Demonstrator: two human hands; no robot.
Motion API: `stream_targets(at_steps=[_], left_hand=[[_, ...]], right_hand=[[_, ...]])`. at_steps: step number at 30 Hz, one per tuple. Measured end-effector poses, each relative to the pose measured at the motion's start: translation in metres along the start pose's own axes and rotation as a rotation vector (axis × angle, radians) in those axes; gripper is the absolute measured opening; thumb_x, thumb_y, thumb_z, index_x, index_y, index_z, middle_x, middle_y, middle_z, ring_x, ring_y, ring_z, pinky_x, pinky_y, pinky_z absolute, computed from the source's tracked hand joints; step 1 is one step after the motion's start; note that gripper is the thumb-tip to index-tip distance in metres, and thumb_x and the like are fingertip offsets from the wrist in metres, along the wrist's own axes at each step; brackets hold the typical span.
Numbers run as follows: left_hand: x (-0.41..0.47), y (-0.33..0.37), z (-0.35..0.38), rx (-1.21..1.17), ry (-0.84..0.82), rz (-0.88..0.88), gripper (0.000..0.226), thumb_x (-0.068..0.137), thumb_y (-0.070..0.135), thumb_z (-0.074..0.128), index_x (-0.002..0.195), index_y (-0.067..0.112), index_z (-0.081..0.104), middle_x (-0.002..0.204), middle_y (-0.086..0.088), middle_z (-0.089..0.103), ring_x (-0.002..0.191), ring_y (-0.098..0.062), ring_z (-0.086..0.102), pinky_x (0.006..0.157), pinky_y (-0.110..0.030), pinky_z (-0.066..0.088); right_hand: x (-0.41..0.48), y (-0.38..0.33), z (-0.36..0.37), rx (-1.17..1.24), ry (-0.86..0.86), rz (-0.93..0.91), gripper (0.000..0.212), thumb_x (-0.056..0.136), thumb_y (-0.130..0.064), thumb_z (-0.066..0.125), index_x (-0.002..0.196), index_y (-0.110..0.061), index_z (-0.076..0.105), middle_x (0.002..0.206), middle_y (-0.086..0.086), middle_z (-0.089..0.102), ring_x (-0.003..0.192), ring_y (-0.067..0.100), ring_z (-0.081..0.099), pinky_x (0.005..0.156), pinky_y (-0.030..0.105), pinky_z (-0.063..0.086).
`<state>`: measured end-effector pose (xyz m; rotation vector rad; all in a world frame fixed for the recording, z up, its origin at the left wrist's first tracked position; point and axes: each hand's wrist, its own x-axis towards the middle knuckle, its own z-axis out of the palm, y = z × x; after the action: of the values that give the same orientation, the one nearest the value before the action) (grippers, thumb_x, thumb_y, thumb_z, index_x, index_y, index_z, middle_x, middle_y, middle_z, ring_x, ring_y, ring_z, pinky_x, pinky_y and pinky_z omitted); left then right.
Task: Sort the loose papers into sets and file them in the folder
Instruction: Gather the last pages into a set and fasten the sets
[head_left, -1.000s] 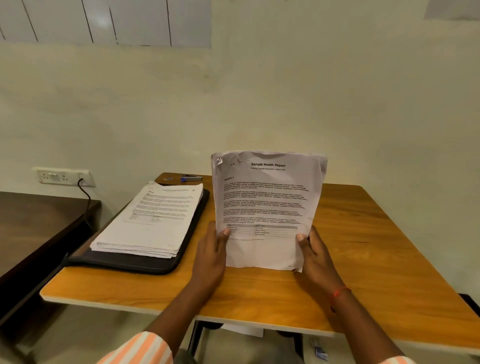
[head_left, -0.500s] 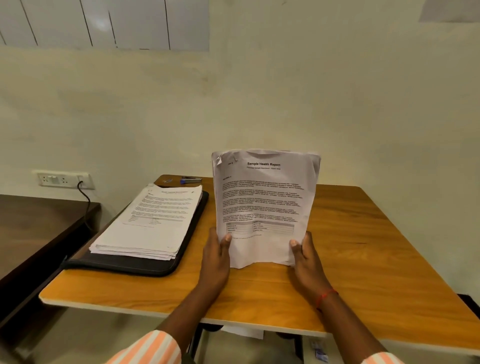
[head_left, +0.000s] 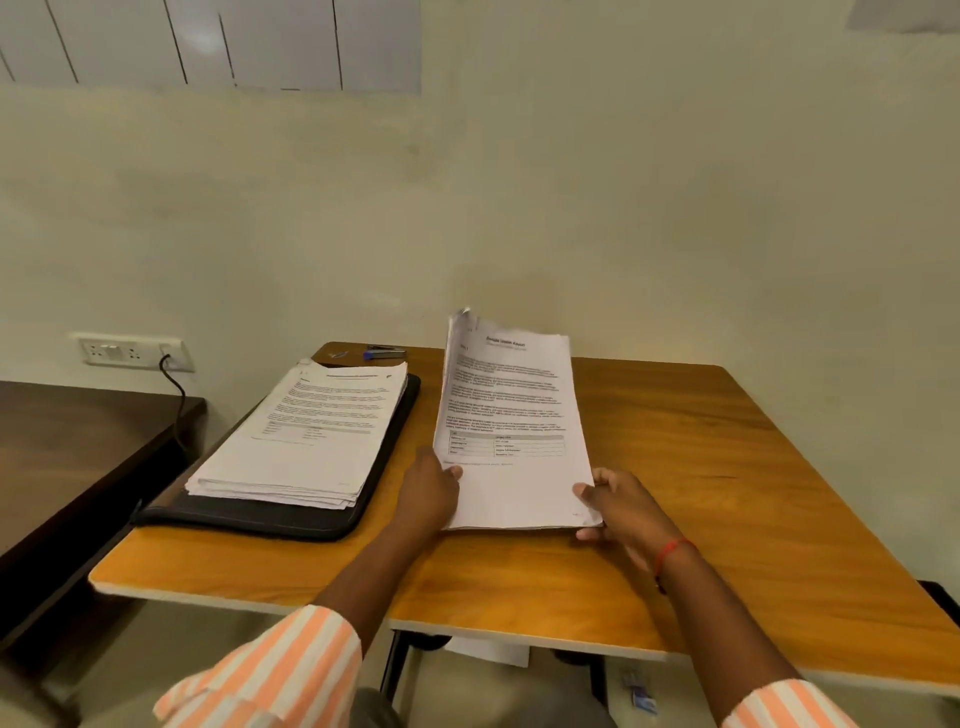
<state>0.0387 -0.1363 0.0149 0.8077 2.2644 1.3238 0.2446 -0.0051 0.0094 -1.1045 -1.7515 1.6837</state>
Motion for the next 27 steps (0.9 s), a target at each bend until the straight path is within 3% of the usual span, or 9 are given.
stream_targets(at_steps=[6, 10, 12, 14, 16, 18, 21, 24, 27], left_hand=[[0.0, -0.005, -0.002, -0.028, -0.151, -0.151, 0.043, 0.102, 0.018, 0.058, 0.141, 0.005, 0.046, 0.143, -0.012, 0.056, 0.125, -0.031, 0.056, 0.095, -0.034, 0.048], [-0.005, -0.004, -0.017, -0.137, -0.319, -0.325, 0.034, 0.103, 0.02, 0.058, 0.134, 0.008, 0.049, 0.115, -0.015, 0.068, 0.085, -0.022, 0.072, 0.058, -0.028, 0.059], [-0.008, -0.008, -0.025, -0.178, -0.38, -0.394, 0.031, 0.101, 0.015, 0.059, 0.129, 0.003, 0.051, 0.104, -0.017, 0.072, 0.073, -0.02, 0.075, 0.052, -0.023, 0.058], [-0.009, -0.008, -0.03, -0.2, -0.367, -0.421, 0.034, 0.101, 0.016, 0.06, 0.13, 0.0, 0.051, 0.104, -0.019, 0.074, 0.083, -0.024, 0.076, 0.063, -0.026, 0.06], [-0.016, -0.003, -0.032, 0.005, -0.402, -0.353, 0.048, 0.105, 0.036, 0.048, 0.141, 0.003, 0.048, 0.123, -0.019, 0.067, 0.111, -0.028, 0.067, 0.09, -0.029, 0.052], [-0.024, -0.011, -0.033, 0.438, -0.454, -0.101, 0.06, 0.106, 0.049, 0.033, 0.146, 0.005, 0.043, 0.134, -0.021, 0.058, 0.122, -0.032, 0.056, 0.099, -0.034, 0.042], [-0.018, -0.007, -0.034, -0.036, -0.345, -0.315, 0.039, 0.104, 0.026, 0.054, 0.135, 0.003, 0.052, 0.124, -0.021, 0.065, 0.097, -0.026, 0.07, 0.086, -0.038, 0.059], [-0.016, -0.001, -0.046, -0.053, -0.369, -0.345, 0.026, 0.098, 0.022, 0.065, 0.118, 0.007, 0.058, 0.104, -0.012, 0.072, 0.081, -0.02, 0.074, 0.064, -0.035, 0.063], [-0.01, 0.01, -0.053, -0.23, -0.311, -0.305, 0.024, 0.098, 0.029, 0.064, 0.114, 0.012, 0.06, 0.105, -0.01, 0.073, 0.093, -0.026, 0.072, 0.079, -0.043, 0.062]], right_hand=[[0.004, 0.012, -0.003, 0.031, 0.089, 0.068, 0.01, 0.094, 0.0, 0.064, 0.103, -0.001, 0.068, 0.109, 0.012, 0.073, 0.096, 0.026, 0.072, 0.062, 0.025, 0.06], [0.007, 0.016, -0.004, 0.052, 0.17, 0.082, 0.013, 0.092, 0.003, 0.066, 0.104, 0.002, 0.068, 0.105, 0.013, 0.073, 0.086, 0.024, 0.074, 0.059, 0.023, 0.059], [0.009, 0.019, -0.005, 0.05, 0.19, 0.091, 0.018, 0.091, 0.003, 0.067, 0.11, 0.004, 0.066, 0.106, 0.014, 0.072, 0.083, 0.023, 0.074, 0.059, 0.023, 0.059], [0.009, 0.02, -0.006, 0.046, 0.19, 0.099, 0.022, 0.091, 0.002, 0.067, 0.113, 0.004, 0.065, 0.108, 0.014, 0.072, 0.084, 0.023, 0.074, 0.059, 0.023, 0.059], [0.008, 0.019, -0.003, 0.044, 0.182, 0.099, 0.023, 0.092, 0.001, 0.067, 0.114, 0.003, 0.065, 0.109, 0.013, 0.071, 0.087, 0.024, 0.073, 0.059, 0.023, 0.059], [0.006, 0.019, 0.0, 0.04, 0.174, 0.094, 0.022, 0.092, 0.0, 0.067, 0.114, 0.002, 0.065, 0.109, 0.012, 0.071, 0.089, 0.024, 0.073, 0.059, 0.023, 0.059], [0.002, 0.02, -0.001, 0.053, 0.168, 0.076, 0.021, 0.092, 0.0, 0.067, 0.112, 0.002, 0.067, 0.109, 0.013, 0.073, 0.088, 0.023, 0.074, 0.062, 0.025, 0.06], [-0.006, 0.017, -0.006, 0.08, 0.163, 0.068, 0.016, 0.092, 0.001, 0.066, 0.108, 0.001, 0.069, 0.104, 0.012, 0.074, 0.086, 0.023, 0.075, 0.062, 0.025, 0.06], [-0.019, 0.014, -0.007, 0.09, 0.08, 0.045, 0.014, 0.093, -0.001, 0.065, 0.107, -0.001, 0.07, 0.103, 0.01, 0.076, 0.089, 0.024, 0.075, 0.065, 0.026, 0.061]])
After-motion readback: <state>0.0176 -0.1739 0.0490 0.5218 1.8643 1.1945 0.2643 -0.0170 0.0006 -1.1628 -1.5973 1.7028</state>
